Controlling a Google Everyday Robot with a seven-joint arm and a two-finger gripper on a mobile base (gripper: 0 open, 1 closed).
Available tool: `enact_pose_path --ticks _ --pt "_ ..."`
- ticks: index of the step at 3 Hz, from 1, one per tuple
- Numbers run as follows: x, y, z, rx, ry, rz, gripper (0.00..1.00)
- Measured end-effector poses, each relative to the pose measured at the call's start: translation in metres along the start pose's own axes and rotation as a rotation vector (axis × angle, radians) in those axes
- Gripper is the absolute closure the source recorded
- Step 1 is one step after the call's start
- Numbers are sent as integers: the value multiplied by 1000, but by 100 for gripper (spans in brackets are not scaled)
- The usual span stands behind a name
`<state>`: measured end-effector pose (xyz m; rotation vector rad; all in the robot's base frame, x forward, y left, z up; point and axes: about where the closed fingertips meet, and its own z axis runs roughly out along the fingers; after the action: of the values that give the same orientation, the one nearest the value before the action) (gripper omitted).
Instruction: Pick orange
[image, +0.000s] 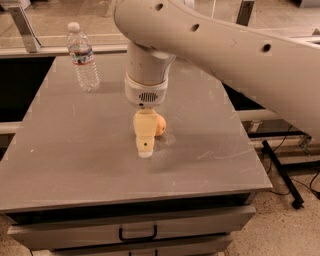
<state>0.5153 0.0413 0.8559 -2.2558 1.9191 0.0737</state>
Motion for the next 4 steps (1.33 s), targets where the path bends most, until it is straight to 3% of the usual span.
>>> enact_pose_path --ticks 2,4 --pt "20 -22 10 -19 60 -27 0" --pt "34 -27 28 -46 99 -53 0"
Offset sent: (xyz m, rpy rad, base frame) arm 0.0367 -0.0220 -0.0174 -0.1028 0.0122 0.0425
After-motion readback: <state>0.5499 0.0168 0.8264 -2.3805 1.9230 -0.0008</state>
